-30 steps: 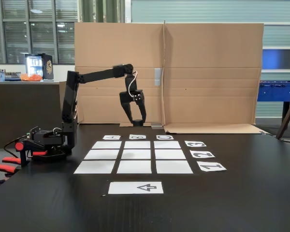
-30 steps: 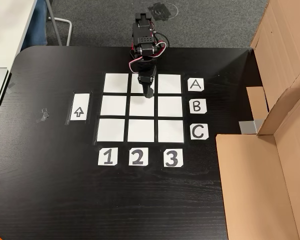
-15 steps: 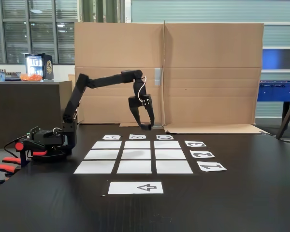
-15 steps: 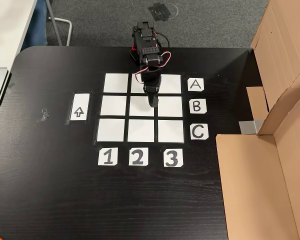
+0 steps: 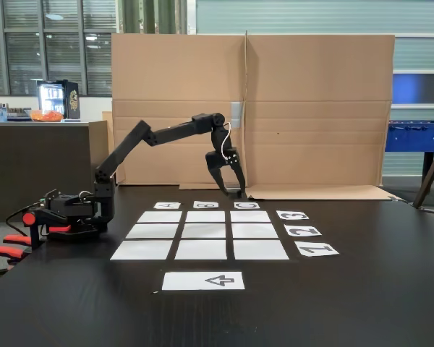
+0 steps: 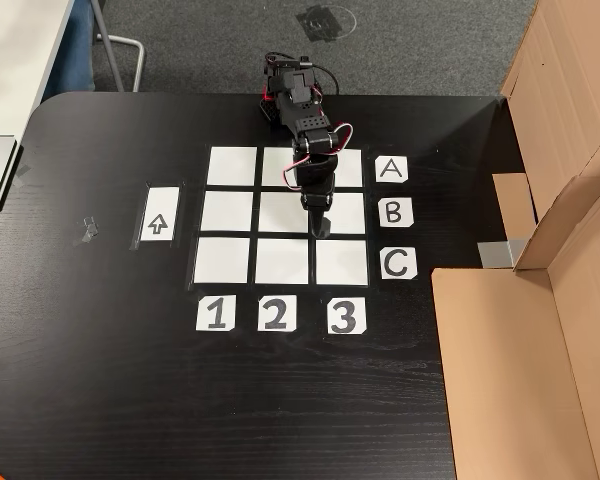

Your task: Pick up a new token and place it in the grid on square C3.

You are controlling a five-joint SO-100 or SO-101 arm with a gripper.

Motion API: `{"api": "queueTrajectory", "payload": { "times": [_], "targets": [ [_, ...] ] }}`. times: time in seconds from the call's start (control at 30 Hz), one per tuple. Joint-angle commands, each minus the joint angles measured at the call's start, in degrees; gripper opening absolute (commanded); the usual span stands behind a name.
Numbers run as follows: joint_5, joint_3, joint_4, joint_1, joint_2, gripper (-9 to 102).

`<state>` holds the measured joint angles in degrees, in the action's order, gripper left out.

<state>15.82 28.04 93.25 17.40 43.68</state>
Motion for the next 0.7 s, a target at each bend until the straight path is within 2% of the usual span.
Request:
{"api": "queueTrajectory", "payload": {
  "times": [0.0,0.67],
  "targets": [
    [0.35,-6.68,-0.44,0.88,-1.49,0],
    [0.35,-26.46,-1.67,3.78,-17.40,0]
  ]
}}
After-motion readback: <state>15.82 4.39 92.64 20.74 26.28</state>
